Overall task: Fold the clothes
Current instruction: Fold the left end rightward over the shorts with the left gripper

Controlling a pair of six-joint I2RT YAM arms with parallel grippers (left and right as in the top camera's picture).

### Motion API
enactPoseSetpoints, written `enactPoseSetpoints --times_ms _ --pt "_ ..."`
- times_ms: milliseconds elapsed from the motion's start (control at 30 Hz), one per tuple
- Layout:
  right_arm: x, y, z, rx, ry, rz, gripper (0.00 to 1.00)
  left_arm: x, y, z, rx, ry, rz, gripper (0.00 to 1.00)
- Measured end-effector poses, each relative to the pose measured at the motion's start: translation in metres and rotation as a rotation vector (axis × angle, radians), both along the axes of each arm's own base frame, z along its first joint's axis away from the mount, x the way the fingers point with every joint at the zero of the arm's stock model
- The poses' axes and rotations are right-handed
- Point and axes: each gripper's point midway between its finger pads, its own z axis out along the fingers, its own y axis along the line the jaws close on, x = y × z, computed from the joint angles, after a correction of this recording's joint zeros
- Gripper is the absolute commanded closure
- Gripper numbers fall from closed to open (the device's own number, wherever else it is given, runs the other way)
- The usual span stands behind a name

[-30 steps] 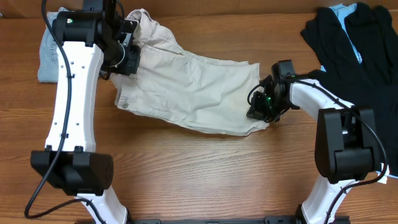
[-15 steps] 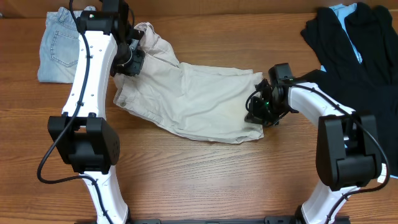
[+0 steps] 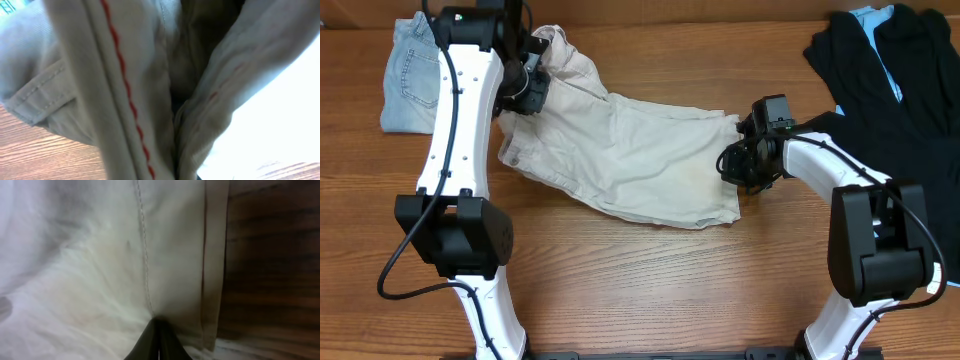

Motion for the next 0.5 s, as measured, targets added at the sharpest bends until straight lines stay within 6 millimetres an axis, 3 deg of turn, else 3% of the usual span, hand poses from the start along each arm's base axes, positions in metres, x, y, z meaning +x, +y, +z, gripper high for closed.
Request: enactPoseSetpoints --times_ms 133,233,267,500 --pt "0.003 0.001 -0.002 0.009 0.0 -0.011 0.96 0.001 -0.005 0.004 -0.028 -0.008 -0.006 0.96" --pt "0.004 0.003 -0.003 0.02 0.008 -0.023 0.96 -0.002 -0.025 0.005 -0.084 -0.002 -0.038 0.96" --pt "0.005 0.003 -0.003 0.025 0.011 -0.03 0.96 -0.004 -0.046 0.005 -0.102 0.0 -0.074 0.96" --pt "0.005 0.003 -0.003 0.03 0.014 -0.043 0.96 -0.023 -0.129 0.006 -0.129 0.006 -0.21 0.96"
